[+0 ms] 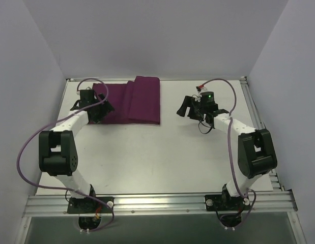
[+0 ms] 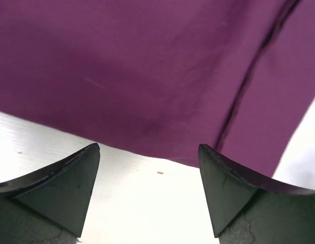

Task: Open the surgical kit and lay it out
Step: Open the surgical kit at the center of the board.

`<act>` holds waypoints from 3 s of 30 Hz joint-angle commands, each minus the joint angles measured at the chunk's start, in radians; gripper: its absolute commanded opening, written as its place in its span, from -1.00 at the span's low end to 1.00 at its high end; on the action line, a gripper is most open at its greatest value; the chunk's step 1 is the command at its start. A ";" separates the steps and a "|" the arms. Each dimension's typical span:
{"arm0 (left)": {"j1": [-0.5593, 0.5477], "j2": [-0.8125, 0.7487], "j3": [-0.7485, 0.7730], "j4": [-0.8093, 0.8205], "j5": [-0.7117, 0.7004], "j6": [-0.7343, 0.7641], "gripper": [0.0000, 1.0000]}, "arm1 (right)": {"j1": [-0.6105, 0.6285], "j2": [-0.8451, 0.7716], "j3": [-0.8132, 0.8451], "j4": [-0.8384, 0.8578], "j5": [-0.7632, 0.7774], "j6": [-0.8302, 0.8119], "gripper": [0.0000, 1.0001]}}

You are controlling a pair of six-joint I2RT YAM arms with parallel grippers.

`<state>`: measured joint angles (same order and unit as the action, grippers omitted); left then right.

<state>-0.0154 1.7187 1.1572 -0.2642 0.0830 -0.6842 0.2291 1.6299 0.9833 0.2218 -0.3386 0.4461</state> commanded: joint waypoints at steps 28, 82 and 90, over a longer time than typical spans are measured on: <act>0.060 0.084 0.154 -0.082 0.054 -0.069 0.69 | 0.590 0.683 0.966 -0.256 0.408 -0.383 0.21; 0.026 0.351 0.282 -0.066 0.162 -0.110 0.68 | 0.109 0.015 0.175 -0.041 0.572 0.009 -1.00; -0.012 0.401 0.357 -0.096 0.187 -0.078 0.68 | -0.083 -0.009 -0.026 0.019 0.514 0.031 -1.00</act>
<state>-0.0002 2.0804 1.4677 -0.3420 0.2554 -0.7910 0.1967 1.6730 1.0161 0.1875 0.1894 0.4530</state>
